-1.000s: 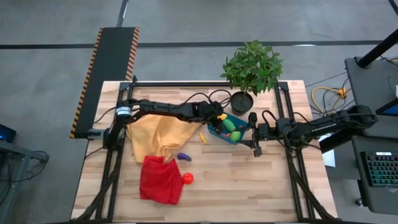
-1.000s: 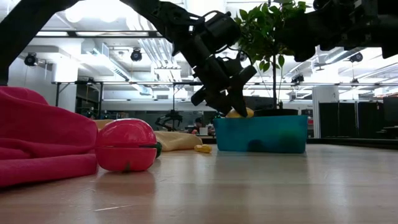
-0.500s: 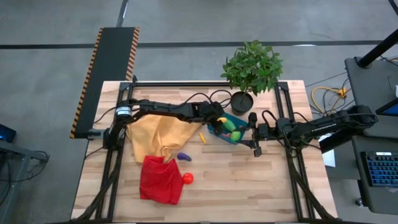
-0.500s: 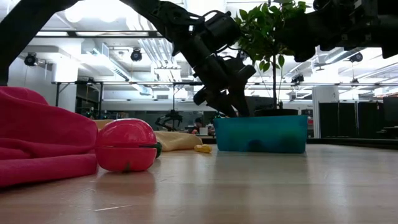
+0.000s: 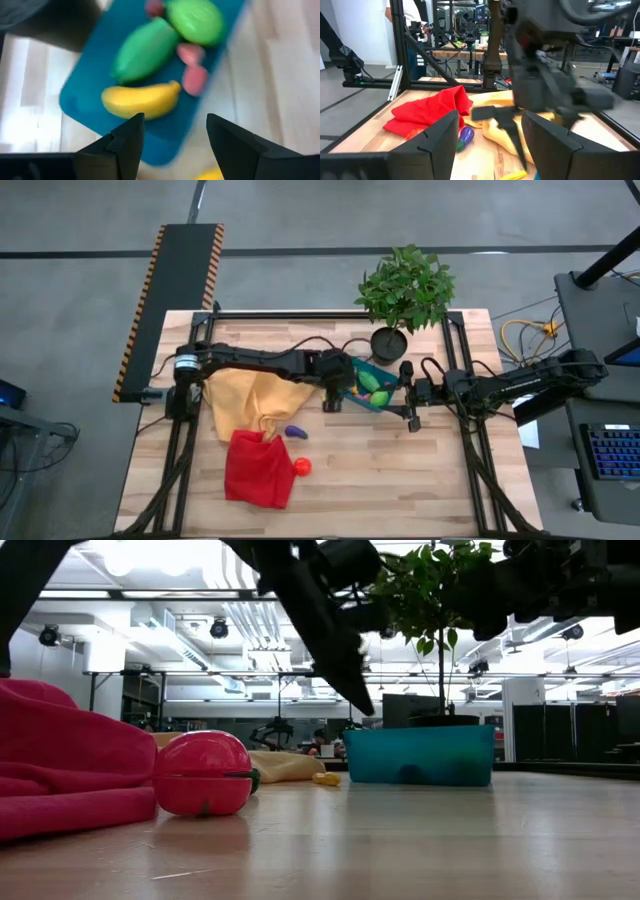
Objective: Pick and placing Produce into tupperware
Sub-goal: Put the yellow corn into the blue bin
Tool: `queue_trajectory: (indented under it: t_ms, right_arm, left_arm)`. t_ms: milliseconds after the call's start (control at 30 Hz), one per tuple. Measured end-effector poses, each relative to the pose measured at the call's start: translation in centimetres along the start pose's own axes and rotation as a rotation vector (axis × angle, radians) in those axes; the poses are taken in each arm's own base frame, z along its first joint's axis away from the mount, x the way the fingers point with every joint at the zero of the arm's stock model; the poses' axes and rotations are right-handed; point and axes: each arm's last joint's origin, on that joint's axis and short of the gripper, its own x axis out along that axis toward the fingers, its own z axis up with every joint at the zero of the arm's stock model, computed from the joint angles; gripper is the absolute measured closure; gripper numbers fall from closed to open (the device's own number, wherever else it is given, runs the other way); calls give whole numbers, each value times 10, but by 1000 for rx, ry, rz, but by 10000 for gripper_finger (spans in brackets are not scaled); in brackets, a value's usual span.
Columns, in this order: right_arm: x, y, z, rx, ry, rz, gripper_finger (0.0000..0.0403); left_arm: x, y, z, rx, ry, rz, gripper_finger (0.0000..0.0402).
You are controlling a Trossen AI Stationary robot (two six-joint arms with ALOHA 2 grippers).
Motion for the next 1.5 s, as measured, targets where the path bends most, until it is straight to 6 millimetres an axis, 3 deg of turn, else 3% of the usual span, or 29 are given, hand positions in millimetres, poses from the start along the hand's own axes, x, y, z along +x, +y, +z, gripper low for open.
queue_trajectory:
  t_ms: [233, 533, 767, 1033, 1500]
  right_arm:
    - [0, 0, -2, 0, 18, 1, 193]
    - [0, 0, -2, -1, 19, 0, 193]
    - [0, 0, -2, -28, 19, 0, 193]
    - [0, 0, -2, -80, 18, 1, 193]
    - [0, 0, -2, -125, 18, -1, 193]
  left_arm:
    - [-25, -27, -1, 247, 6, -65, 202]
    - [-14, -55, -24, 554, 67, -155, 202]
    - [-4, -50, -39, 588, 111, -140, 202]
    - [4, -44, -40, 586, 92, -155, 202]
    - [36, -38, -55, 612, 166, -178, 202]
